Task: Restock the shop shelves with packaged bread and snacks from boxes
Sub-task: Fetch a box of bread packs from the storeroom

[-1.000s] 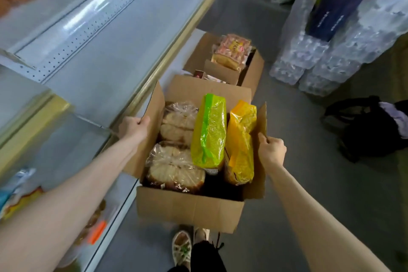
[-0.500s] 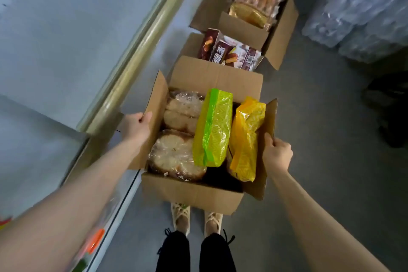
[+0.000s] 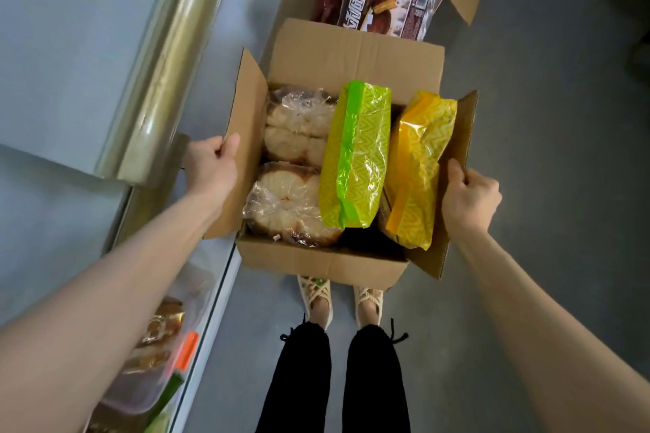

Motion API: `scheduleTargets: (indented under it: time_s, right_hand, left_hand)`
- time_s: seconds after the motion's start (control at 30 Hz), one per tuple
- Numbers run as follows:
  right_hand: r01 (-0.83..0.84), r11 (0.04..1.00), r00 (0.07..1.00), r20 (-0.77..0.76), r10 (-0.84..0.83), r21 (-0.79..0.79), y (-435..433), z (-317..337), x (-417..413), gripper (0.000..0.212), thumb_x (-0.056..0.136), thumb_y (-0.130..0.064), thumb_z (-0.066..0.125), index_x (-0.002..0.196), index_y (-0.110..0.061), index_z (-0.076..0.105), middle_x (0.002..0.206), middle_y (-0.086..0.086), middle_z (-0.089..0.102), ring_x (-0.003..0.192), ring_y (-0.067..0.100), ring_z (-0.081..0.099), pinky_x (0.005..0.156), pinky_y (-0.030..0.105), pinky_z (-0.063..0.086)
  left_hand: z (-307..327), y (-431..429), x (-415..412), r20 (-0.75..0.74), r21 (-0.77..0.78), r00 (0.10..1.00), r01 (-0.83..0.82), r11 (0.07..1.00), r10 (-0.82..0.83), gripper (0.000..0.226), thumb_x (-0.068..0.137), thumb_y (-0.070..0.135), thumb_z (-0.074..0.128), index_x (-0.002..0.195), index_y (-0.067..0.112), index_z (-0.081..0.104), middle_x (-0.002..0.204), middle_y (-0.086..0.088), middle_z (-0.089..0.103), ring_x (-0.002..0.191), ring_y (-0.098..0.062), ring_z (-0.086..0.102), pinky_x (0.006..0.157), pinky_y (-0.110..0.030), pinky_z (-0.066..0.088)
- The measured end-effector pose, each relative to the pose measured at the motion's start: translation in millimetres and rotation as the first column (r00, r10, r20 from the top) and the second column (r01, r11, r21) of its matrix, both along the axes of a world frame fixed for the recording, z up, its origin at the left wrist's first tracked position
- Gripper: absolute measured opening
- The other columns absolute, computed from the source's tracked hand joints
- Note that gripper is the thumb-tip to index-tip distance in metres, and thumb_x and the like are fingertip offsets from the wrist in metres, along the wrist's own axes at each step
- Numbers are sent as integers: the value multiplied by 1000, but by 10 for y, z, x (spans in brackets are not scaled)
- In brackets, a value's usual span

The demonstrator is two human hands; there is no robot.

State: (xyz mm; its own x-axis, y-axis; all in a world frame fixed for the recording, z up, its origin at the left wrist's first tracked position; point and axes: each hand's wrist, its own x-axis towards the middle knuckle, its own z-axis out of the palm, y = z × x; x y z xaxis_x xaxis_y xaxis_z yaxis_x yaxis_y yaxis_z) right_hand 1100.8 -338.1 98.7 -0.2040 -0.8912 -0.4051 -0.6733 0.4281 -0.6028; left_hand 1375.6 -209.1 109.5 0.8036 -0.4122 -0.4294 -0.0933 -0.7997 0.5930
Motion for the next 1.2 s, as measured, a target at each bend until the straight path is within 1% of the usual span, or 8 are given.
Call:
scheduleTargets:
  time_s: [0.1, 0.23, 0.47, 0.57, 0.67, 0.83, 1.03, 1.2]
  right_hand:
    - [1, 1000, 1000, 16, -1, -3, 95, 87, -29, 49, 98, -24, 53, 54, -8, 37, 53, 4, 38, 49, 14, 30, 54, 29, 27]
    - [1, 1000, 999, 37, -2, 22, 249, 104, -31, 50, 98, -23, 53, 53, -8, 38, 53, 4, 40, 50, 14, 33, 58, 31, 32]
    - [7, 996, 998, 67, -13, 83, 333, -331, 7, 50, 98, -25, 53, 53, -9, 39, 56, 3, 42, 51, 14, 34, 60, 32, 33]
    - [7, 998, 1000, 10, -8, 65, 318, -609, 6, 51, 98, -25, 52, 52, -8, 37, 55, 4, 40, 54, 19, 38, 61, 32, 32]
    - [24, 997, 999, -33, -21, 75, 361, -787, -78, 46, 98, -26, 52, 61, 1, 47, 55, 5, 42, 62, 24, 43, 63, 33, 34]
    - [47, 996, 998, -37, -44, 76, 417, -986, -85, 47, 98, -26, 53, 57, -4, 44, 56, 4, 43, 50, 14, 37, 60, 30, 32]
    - [55, 994, 998, -31, -53, 96, 456, -1250, 24, 51, 98, -27, 53, 53, -8, 37, 55, 3, 40, 50, 14, 35, 59, 29, 30]
    - [93, 989, 995, -33, -89, 116, 537, -1537, 104, 53, 98, -26, 53, 52, -9, 36, 54, 4, 40, 50, 14, 35, 59, 30, 31]
  left_hand:
    - [82, 104, 1, 3, 0, 1000, -10, 1000, 10, 51, 99, 24, 54, 55, 13, 32, 56, 0, 26, 55, -17, 22, 54, -33, 21]
    - [115, 226, -53, 21, 17, 1000, -9, 1000, 8, 50, 99, 25, 54, 55, 12, 34, 55, -1, 28, 54, -17, 25, 52, -33, 22]
    - [-347, 381, -60, 10, 36, 997, -75, 997, 75, 47, 99, 26, 52, 58, 12, 36, 57, -1, 29, 57, -19, 27, 62, -30, 25]
    - [-600, 392, -14, 19, 38, 998, -54, 998, 54, 46, 100, 28, 52, 59, 12, 36, 58, -1, 30, 56, -17, 26, 56, -31, 24]
    - [-738, 355, -32, 23, 52, 1000, 10, 999, -11, 48, 99, 28, 52, 58, 14, 33, 57, 0, 27, 55, -16, 23, 46, -24, 21]
    - [-1023, 340, -119, -21, 50, 1000, -20, 999, 21, 49, 99, 27, 52, 56, 15, 33, 58, 0, 27, 56, -16, 24, 53, -34, 21]
    - [-1319, 365, -19, -48, 74, 998, -45, 996, 49, 44, 100, 26, 52, 59, 12, 41, 57, 0, 31, 55, -14, 28, 51, -27, 23]
    - [-1573, 331, 95, -57, 79, 998, -22, 997, 26, 48, 100, 26, 51, 56, 15, 34, 57, 0, 28, 53, -13, 24, 47, -24, 20]
